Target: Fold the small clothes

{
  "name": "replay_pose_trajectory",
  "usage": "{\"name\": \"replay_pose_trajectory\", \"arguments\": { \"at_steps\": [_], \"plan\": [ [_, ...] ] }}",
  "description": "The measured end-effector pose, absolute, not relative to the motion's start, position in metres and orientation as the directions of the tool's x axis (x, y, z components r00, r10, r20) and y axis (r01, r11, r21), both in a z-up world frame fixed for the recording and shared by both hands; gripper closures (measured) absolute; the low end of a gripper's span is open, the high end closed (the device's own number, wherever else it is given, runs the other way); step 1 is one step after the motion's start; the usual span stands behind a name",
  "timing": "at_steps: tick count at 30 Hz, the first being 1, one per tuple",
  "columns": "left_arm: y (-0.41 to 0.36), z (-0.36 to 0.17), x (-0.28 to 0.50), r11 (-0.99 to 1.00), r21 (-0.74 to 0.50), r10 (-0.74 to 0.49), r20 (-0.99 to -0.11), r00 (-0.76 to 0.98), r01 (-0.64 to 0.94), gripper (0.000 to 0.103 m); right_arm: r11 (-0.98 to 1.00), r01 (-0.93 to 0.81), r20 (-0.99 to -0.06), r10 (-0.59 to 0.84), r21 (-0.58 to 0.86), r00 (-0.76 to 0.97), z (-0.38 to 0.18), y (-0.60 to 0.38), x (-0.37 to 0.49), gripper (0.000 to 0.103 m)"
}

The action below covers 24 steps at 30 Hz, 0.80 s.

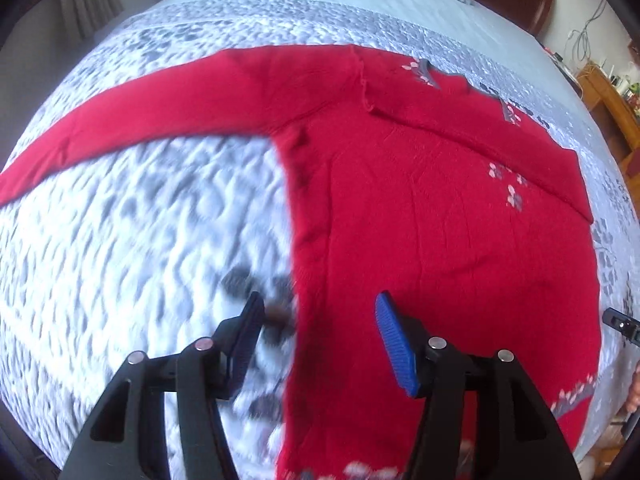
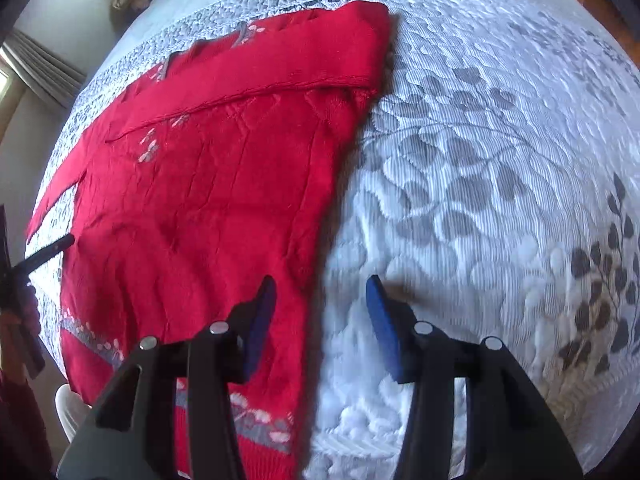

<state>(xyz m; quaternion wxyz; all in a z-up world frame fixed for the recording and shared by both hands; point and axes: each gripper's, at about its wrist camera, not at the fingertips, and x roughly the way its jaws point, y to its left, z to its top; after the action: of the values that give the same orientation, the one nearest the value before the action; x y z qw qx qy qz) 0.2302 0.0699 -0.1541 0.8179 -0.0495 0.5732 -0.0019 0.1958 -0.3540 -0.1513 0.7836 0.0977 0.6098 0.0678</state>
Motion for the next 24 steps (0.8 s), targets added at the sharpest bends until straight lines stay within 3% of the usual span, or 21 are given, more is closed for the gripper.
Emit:
{"name": "replay_pose_trajectory", "arguments": {
  "at_steps": [3, 10, 11, 12, 13, 14, 15, 16, 24],
  "plan": [
    [0.077, -0.154, 0.195, 0.998, -0.053, -0.043, -0.944, 0.326, -0.020, 0.036, 0.974, 0.017, -0.944, 0.214, 0.226, 0.251, -0.147, -0.350, 0.173, 0.044],
    [0.077, -0.155, 0.143, 0.997, -0.067, -0.077, -0.954, 0.288, 0.042, 0.033, 0.967, 0.018, -0.955, 0.250, 0.256, 0.157, -0.158, -0.343, 0.118, 0.044],
    [0.076, -0.155, 0.139, 0.996, -0.086, -0.093, -0.956, 0.279, 0.039, 0.034, 0.971, -0.002, -0.959, 0.237, 0.239, 0.154, -0.158, -0.338, 0.111, 0.050],
    [0.074, -0.155, 0.134, 0.995, -0.093, -0.099, -0.956, 0.277, 0.035, 0.045, 0.971, -0.014, -0.960, 0.236, 0.237, 0.149, -0.159, -0.334, 0.107, 0.058],
    [0.072, -0.154, 0.132, 0.995, -0.090, -0.097, -0.956, 0.278, 0.040, 0.061, 0.968, -0.023, -0.958, 0.249, 0.249, 0.141, -0.160, -0.332, 0.103, 0.085],
    [0.071, -0.154, 0.131, 0.993, -0.108, -0.116, -0.955, 0.272, 0.045, 0.070, 0.964, -0.021, -0.955, 0.264, 0.264, 0.136, -0.160, -0.330, 0.101, 0.096],
    [0.072, -0.153, 0.129, 0.987, -0.155, -0.159, -0.953, 0.257, 0.035, 0.085, 0.964, -0.023, -0.954, 0.264, 0.264, 0.143, -0.157, -0.328, 0.100, 0.096],
    [0.072, -0.153, 0.128, 0.982, -0.186, -0.186, -0.951, 0.245, 0.026, 0.094, 0.966, -0.034, -0.954, 0.259, 0.257, 0.151, -0.153, -0.326, 0.098, 0.096],
    [0.088, -0.160, 0.100, 0.978, -0.203, -0.207, -0.953, 0.219, 0.041, 0.096, 0.980, -0.029, -0.973, 0.197, 0.195, 0.124, -0.148, -0.331, 0.088, 0.097]
  ]
}}
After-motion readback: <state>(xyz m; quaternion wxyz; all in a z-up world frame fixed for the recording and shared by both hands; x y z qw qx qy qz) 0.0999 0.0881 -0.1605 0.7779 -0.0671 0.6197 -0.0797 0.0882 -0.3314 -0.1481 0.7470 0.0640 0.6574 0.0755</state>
